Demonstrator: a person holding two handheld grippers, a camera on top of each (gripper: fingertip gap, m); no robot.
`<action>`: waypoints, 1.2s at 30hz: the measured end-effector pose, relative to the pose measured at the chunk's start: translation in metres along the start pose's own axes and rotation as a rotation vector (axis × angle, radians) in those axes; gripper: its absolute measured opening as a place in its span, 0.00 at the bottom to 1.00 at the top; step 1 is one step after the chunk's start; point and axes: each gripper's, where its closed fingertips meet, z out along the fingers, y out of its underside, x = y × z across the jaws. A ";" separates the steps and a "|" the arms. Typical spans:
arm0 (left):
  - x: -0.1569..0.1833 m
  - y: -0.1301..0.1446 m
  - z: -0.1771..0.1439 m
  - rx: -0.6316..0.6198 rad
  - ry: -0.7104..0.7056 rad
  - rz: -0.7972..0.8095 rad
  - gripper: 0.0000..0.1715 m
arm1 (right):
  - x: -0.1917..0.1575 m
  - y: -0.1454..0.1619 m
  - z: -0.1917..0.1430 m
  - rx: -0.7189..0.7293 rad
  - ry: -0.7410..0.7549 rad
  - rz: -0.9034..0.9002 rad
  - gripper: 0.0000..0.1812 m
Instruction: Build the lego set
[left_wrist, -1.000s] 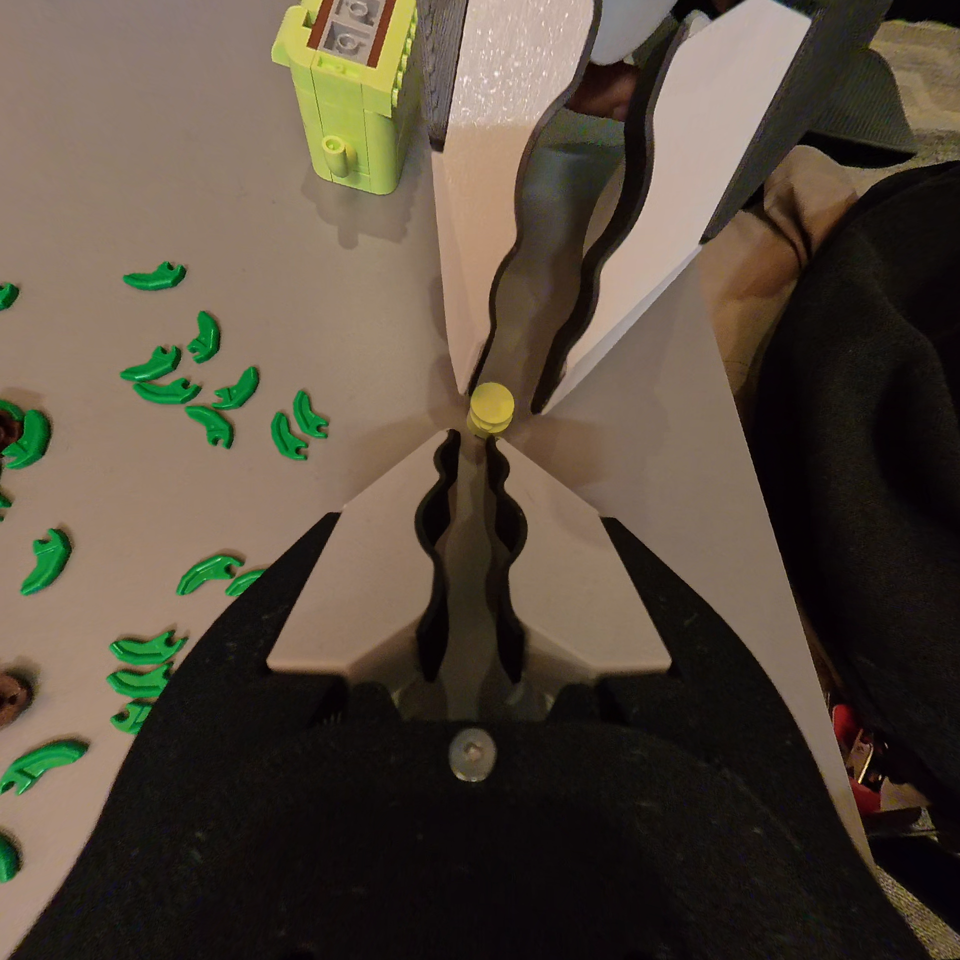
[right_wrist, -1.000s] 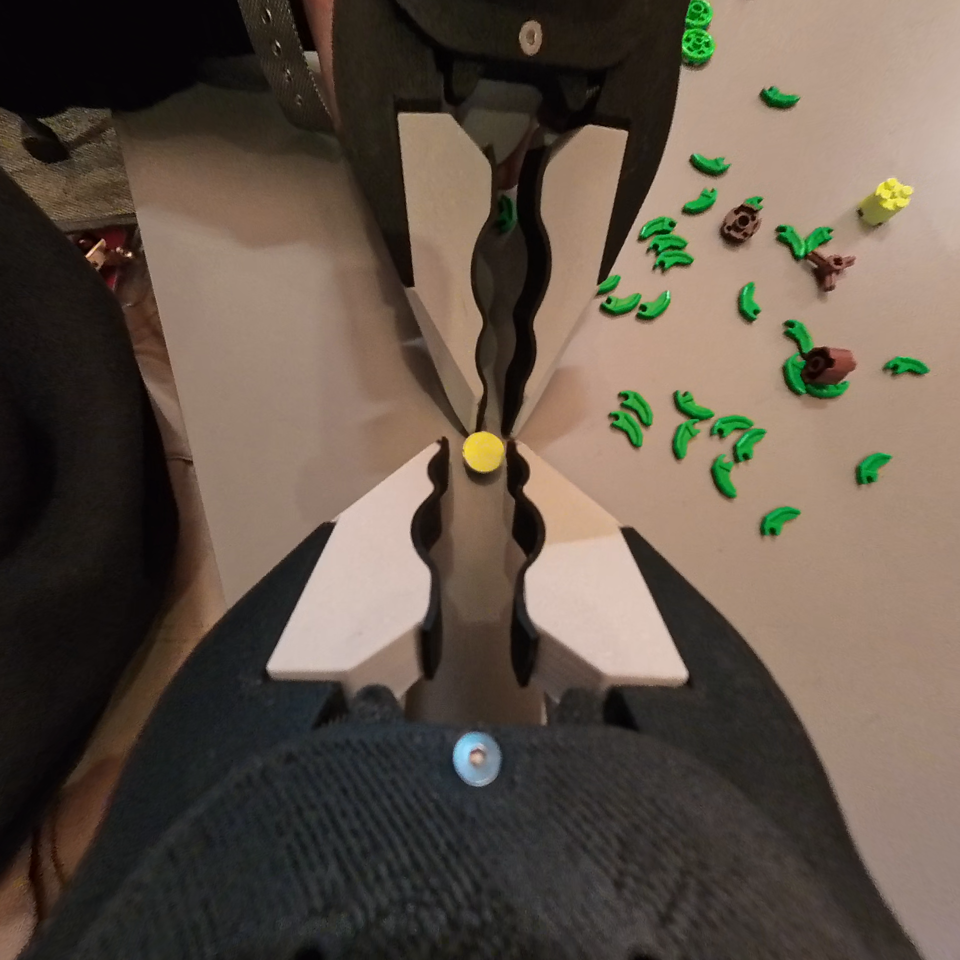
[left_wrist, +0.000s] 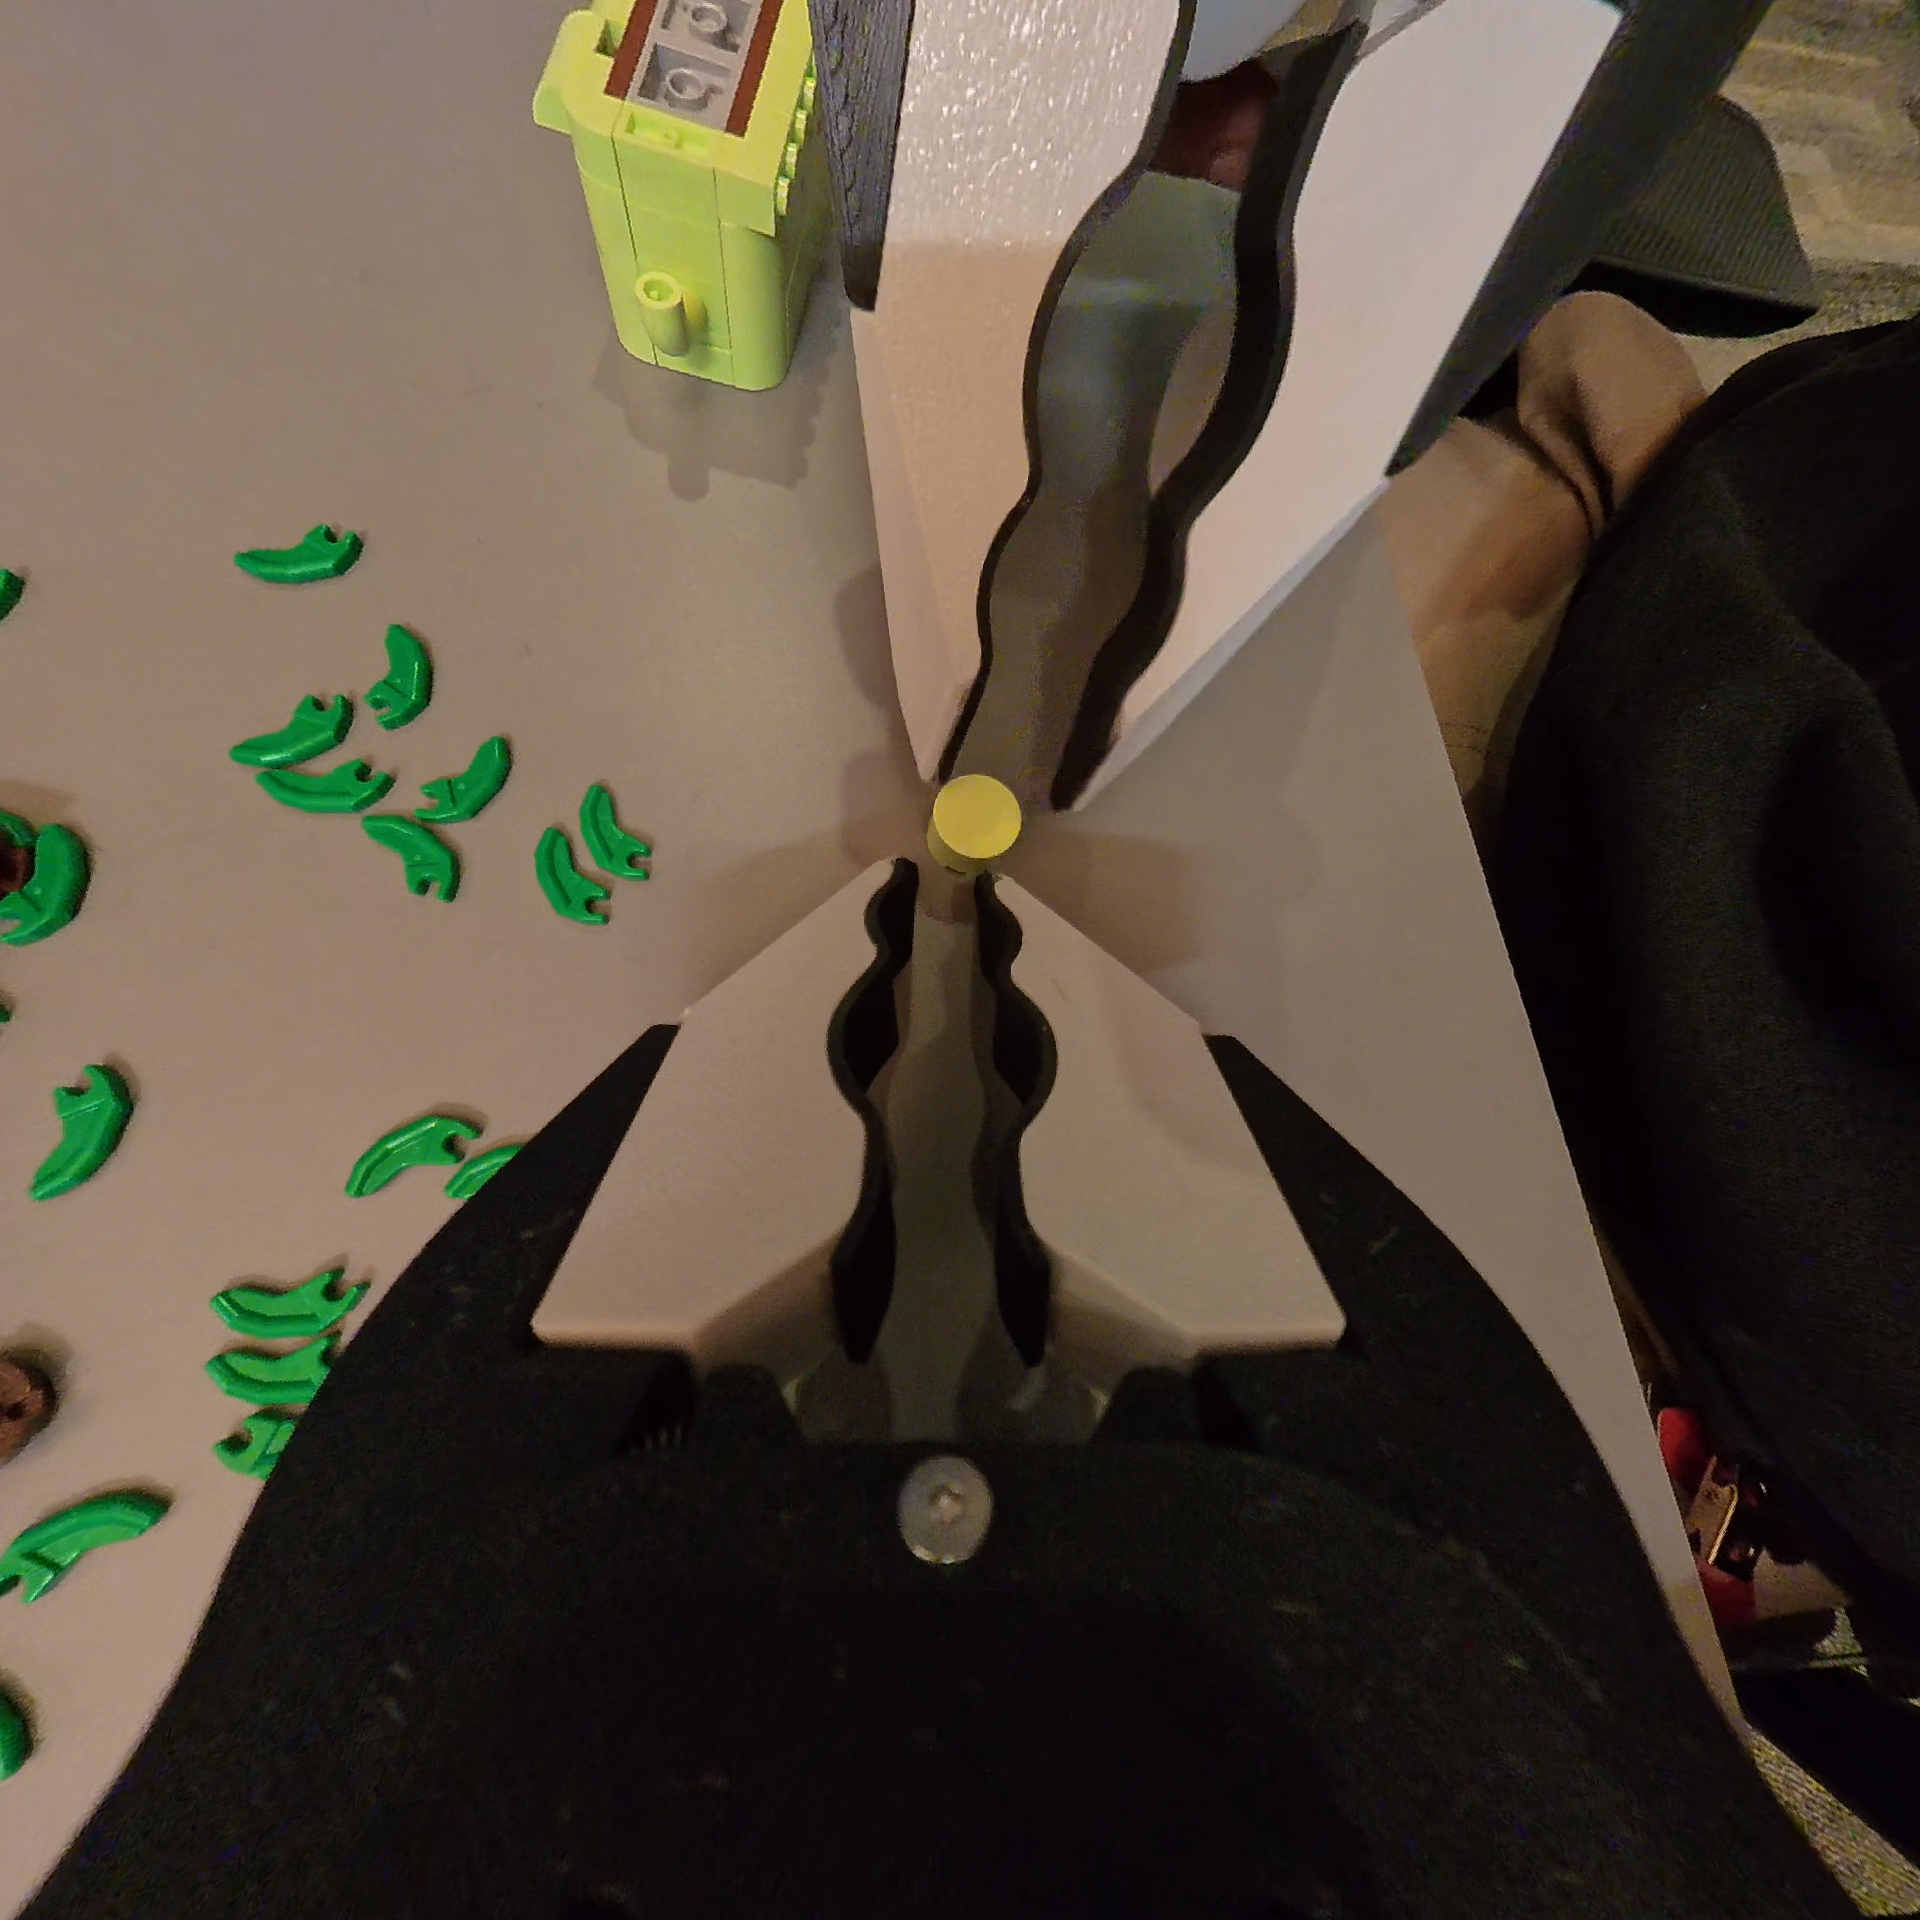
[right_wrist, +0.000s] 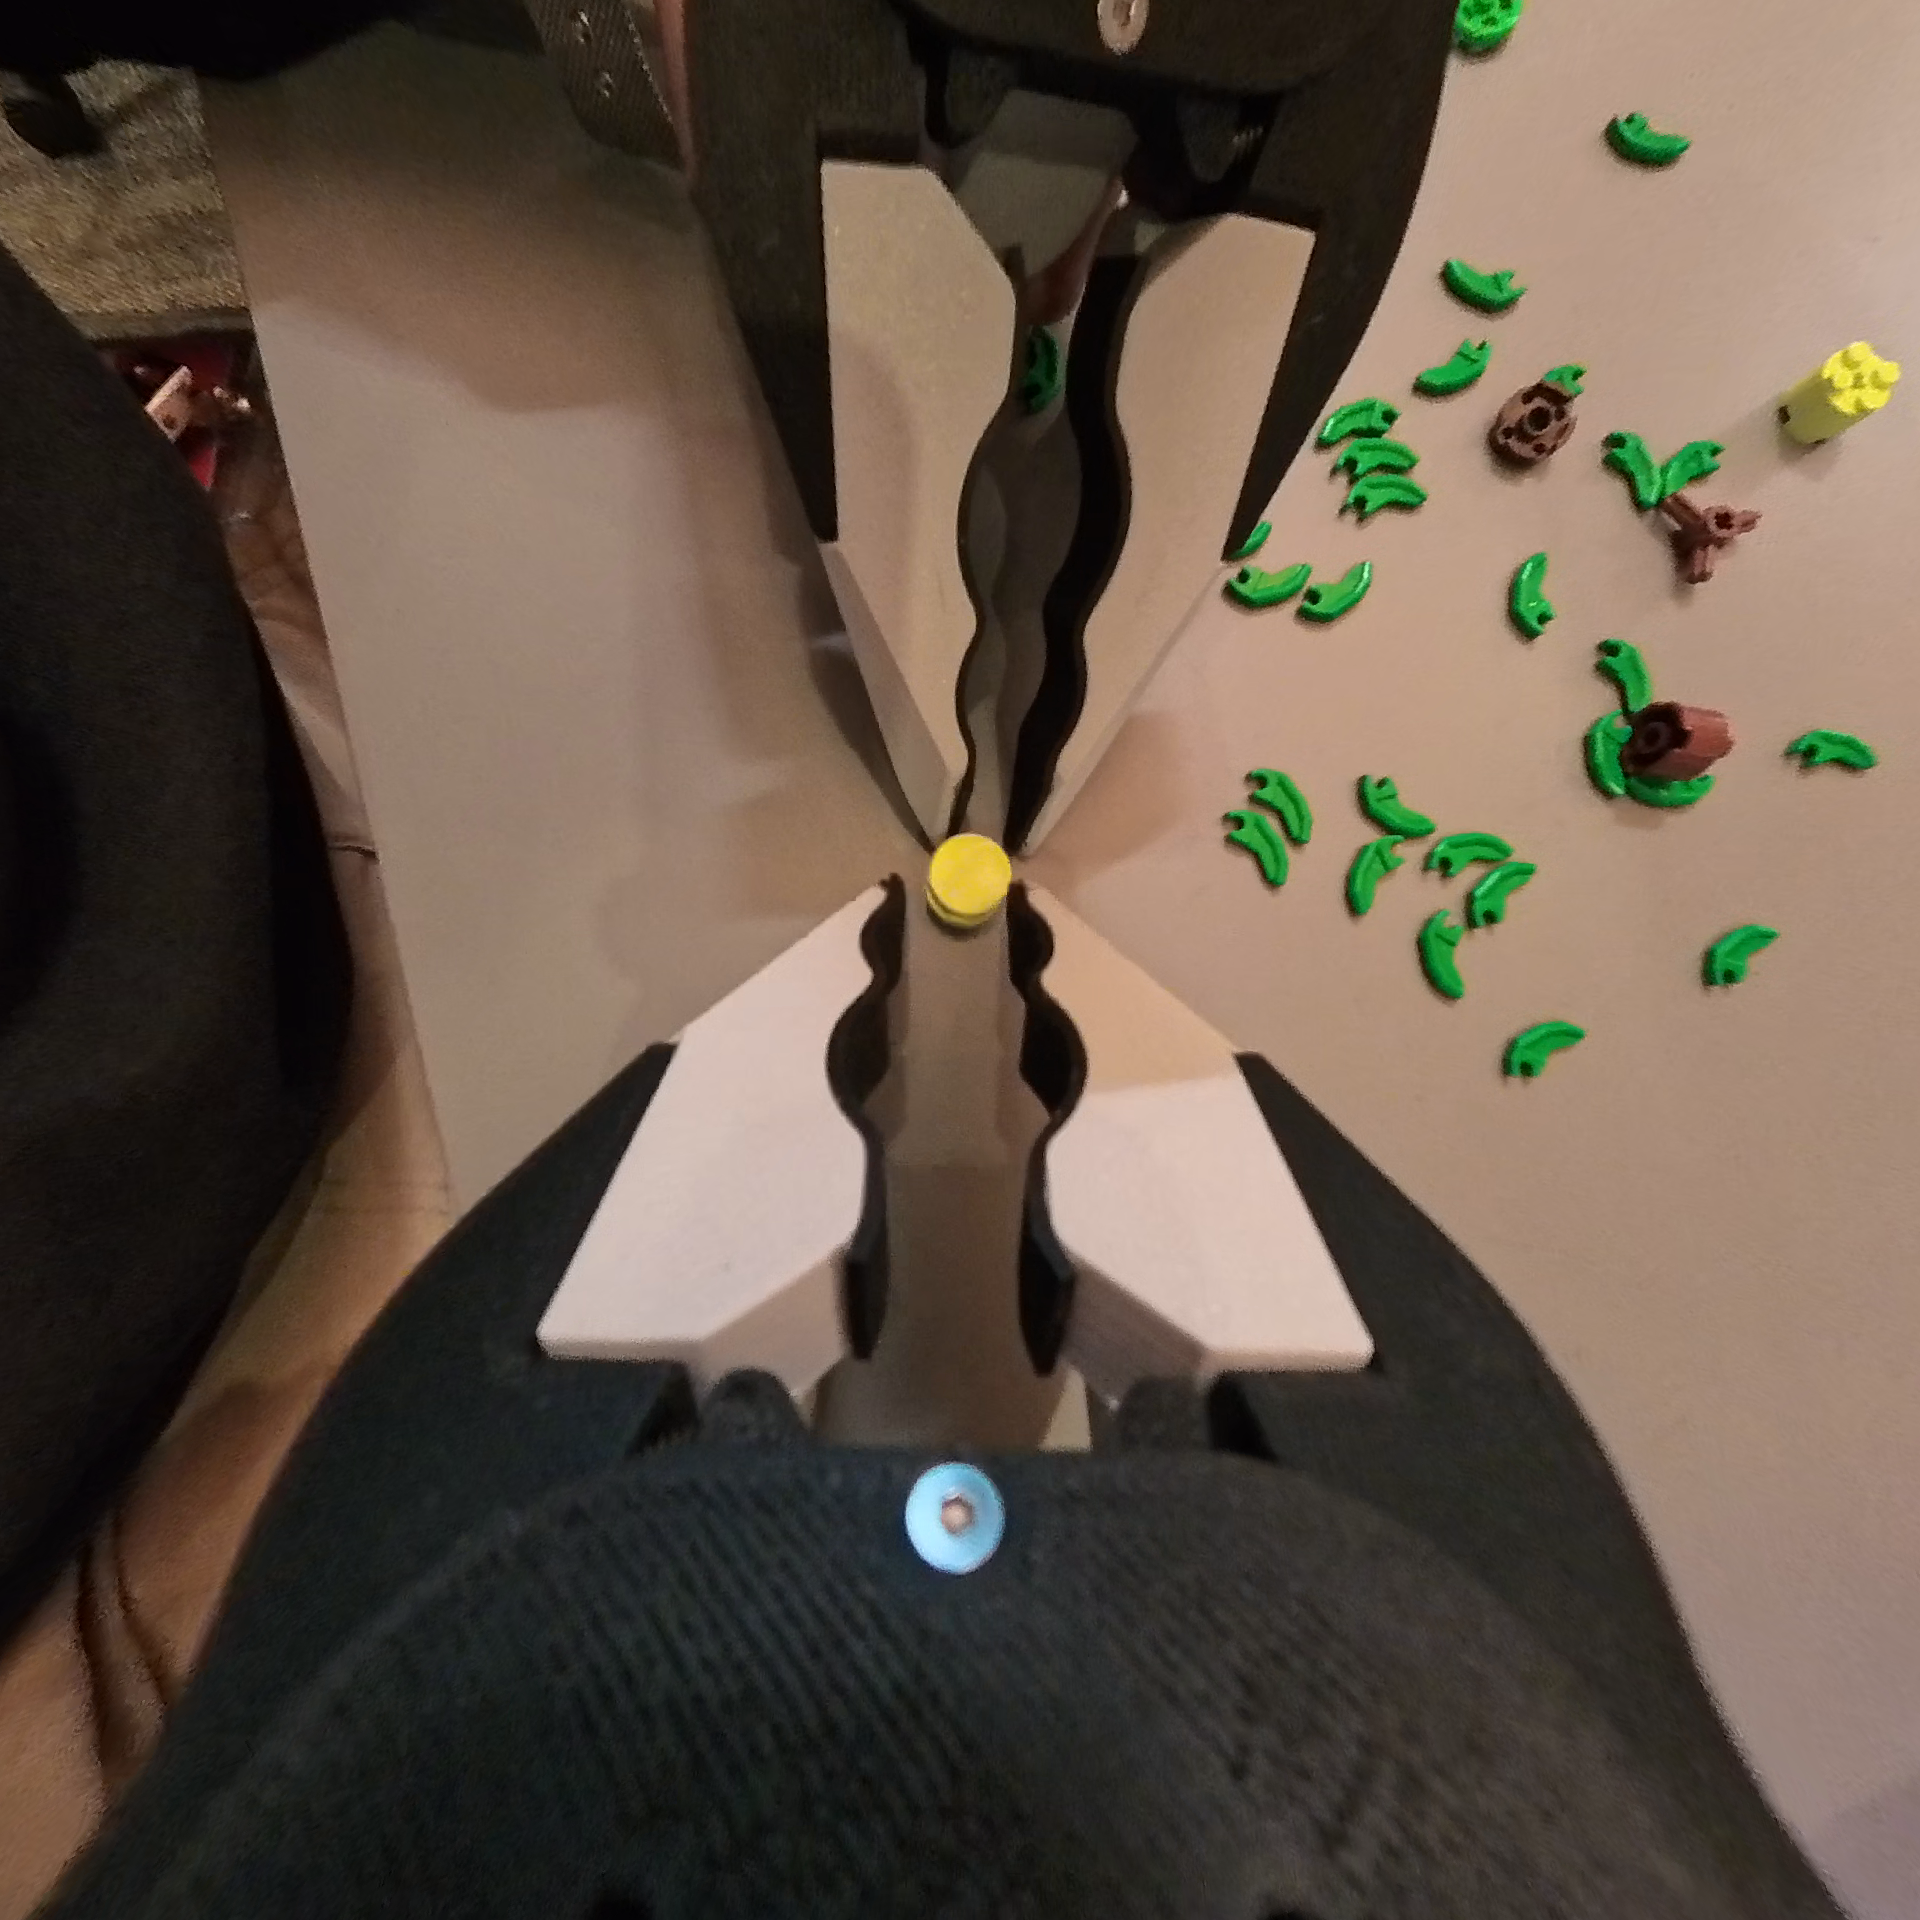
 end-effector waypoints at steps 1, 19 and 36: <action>0.000 0.000 0.000 0.000 0.001 0.000 0.06 | -0.001 -0.002 0.000 0.011 -0.007 0.010 0.12; 0.000 0.000 0.000 0.000 0.006 -0.004 0.06 | -0.001 0.002 -0.008 0.017 -0.004 0.051 0.08; 0.000 0.000 0.000 0.001 0.007 -0.009 0.06 | -0.012 0.046 -0.027 -0.012 0.203 0.259 0.12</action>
